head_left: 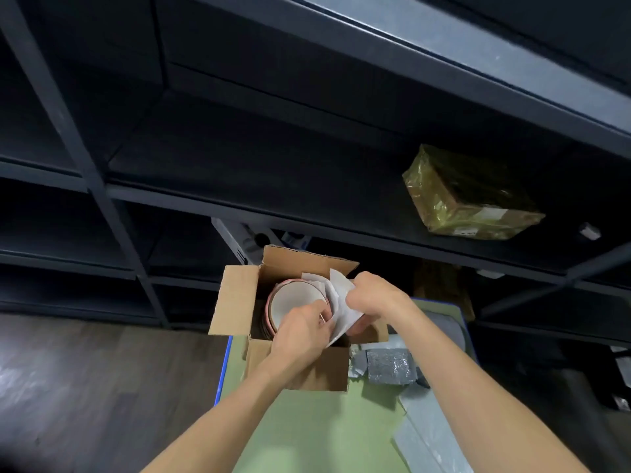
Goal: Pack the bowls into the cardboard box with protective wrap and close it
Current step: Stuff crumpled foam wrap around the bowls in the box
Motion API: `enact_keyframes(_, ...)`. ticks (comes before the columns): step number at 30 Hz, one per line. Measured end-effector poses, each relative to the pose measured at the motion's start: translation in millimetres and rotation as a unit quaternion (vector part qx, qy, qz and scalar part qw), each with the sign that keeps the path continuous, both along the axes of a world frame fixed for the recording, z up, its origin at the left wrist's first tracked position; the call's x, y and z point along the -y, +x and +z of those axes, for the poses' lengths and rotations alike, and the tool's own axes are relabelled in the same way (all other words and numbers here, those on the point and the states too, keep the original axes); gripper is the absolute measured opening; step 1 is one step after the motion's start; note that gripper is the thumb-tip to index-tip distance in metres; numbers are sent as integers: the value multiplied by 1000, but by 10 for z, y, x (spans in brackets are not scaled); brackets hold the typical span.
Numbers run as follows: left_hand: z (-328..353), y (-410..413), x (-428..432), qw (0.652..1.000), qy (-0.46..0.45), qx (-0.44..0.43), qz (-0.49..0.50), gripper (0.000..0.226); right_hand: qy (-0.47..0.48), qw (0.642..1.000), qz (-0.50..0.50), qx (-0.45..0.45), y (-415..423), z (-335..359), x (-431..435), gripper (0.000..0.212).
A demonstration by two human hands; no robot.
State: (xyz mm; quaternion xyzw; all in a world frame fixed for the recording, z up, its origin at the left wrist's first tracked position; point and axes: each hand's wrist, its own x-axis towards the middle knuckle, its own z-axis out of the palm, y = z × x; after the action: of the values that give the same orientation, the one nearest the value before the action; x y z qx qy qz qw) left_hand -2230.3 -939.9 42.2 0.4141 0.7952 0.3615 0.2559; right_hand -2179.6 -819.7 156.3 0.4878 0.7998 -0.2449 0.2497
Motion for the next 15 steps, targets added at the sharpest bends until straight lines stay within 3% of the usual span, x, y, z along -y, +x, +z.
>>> enact_keyframes(4, 28, -38, -18, 999, -10, 51, 15, 27, -19, 994, -78, -70, 46, -165, 107, 11)
enact_keyframes(7, 72, -94, 0, 996, 2, 84, 2, 10, -67, 982, -139, -110, 118, -244, 282, 23)
enact_keyframes(10, 87, -138, 56, 996, 3, 82, -20, 6, -25, 987, -111, -117, 181, -335, 354, 35)
enact_keyframes(13, 93, -184, 76, 995, -7, 94, -21, 8, 79, 990, -42, -105, 252, -300, 335, 31)
enact_keyframes(15, 104, -206, 64, 994, -11, 110, -23, 11, 97, 989, -25, -111, 295, -262, 321, 33)
